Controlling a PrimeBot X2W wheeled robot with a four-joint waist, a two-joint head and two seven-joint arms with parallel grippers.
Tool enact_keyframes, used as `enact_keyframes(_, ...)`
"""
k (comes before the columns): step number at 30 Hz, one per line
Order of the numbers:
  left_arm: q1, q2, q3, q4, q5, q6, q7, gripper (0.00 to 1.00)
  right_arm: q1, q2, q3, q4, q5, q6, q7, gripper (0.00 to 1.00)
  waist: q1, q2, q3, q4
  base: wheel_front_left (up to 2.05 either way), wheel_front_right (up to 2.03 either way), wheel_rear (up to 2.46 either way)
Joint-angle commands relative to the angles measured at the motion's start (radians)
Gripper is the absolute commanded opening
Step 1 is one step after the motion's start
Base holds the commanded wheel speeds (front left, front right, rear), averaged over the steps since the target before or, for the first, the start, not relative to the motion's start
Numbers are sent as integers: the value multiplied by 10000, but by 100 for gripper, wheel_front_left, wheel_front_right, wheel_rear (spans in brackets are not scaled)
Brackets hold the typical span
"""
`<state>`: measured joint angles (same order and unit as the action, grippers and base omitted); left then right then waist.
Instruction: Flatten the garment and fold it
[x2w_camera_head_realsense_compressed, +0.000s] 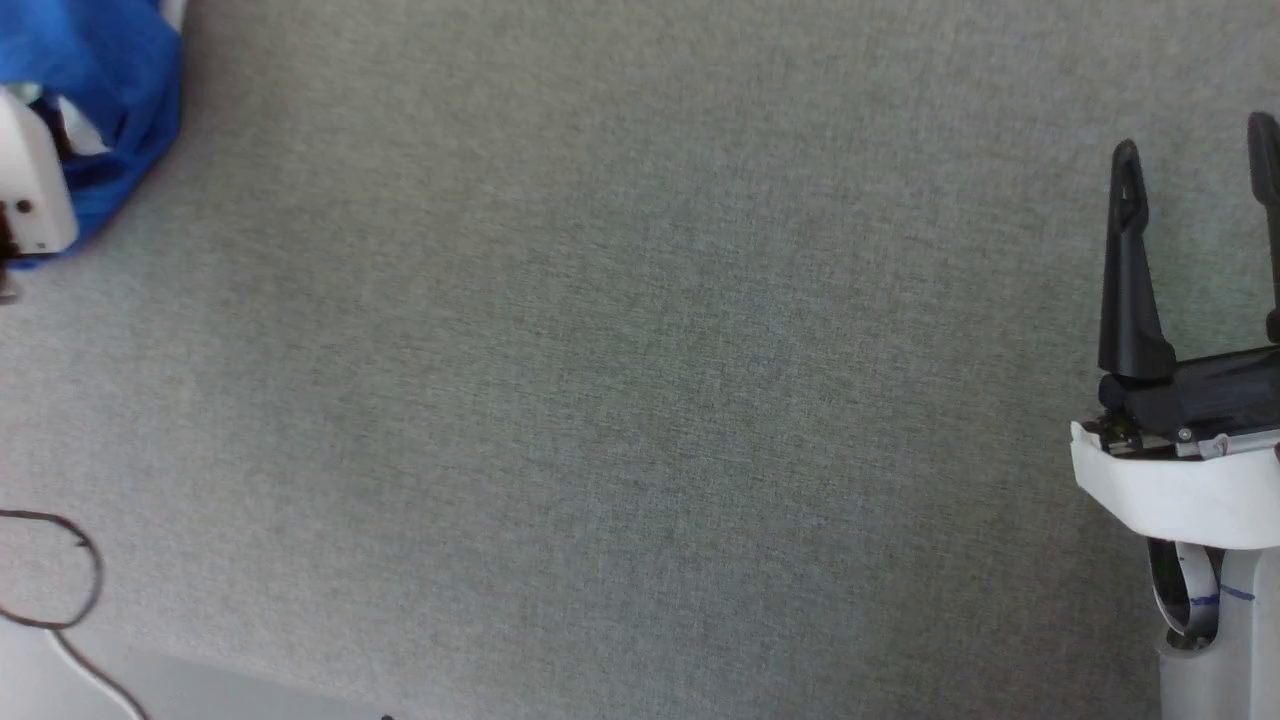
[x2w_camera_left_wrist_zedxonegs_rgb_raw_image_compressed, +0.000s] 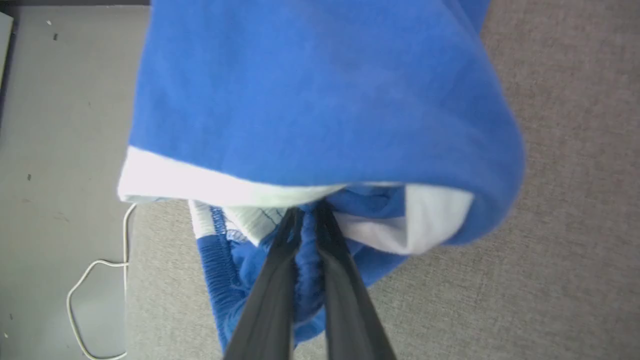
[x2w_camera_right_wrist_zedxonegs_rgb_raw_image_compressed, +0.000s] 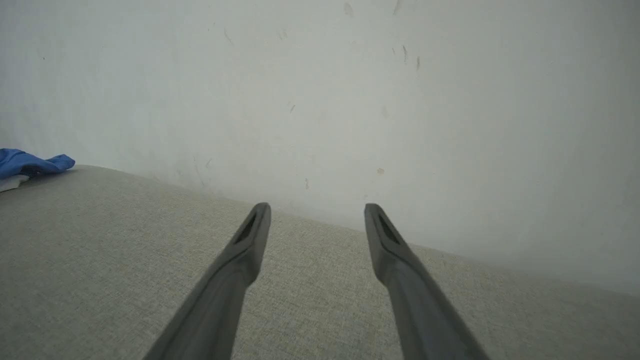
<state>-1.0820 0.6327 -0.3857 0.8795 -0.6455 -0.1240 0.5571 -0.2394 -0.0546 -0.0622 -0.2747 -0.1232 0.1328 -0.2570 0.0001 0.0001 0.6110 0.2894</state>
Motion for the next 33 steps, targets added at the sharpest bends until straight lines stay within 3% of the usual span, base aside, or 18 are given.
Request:
enact_keyframes(1, 6, 271, -164, -43, 305, -66, -346, 0, 94, 27, -12, 62, 55, -21, -47, 100, -1, -1, -682, 29, 0, 0, 0)
enact_keyframes(7, -824, 690, -876, -673, 1124, -67, -1511, 0, 476, 39, -104, 278, 512, -21, -47, 100, -1, -1, -1837, 84, 0, 0, 0)
enact_keyframes(17, -2455, 418, -2881, -2478, 1738, -67, -2050, 0, 1102, 42, -286, 543, 1333, -21, -47, 100, -1, -1, -3492, -412, 0, 0, 0)
enact_keyframes(25, -3320, -198, -4336, -3947, 1386, -67, -2142, 0, 1416, 42, -383, 665, 1825, -21, -47, 100, -1, -1, -4236, -1705, 0, 0, 0)
enact_keyframes(33, -3831, -1400, -5447, -4882, 733, -67, -2551, 0, 1648, 43, -544, 712, 2052, -21, -47, 100, -1, -1, -4574, -3046, 0, 0, 0)
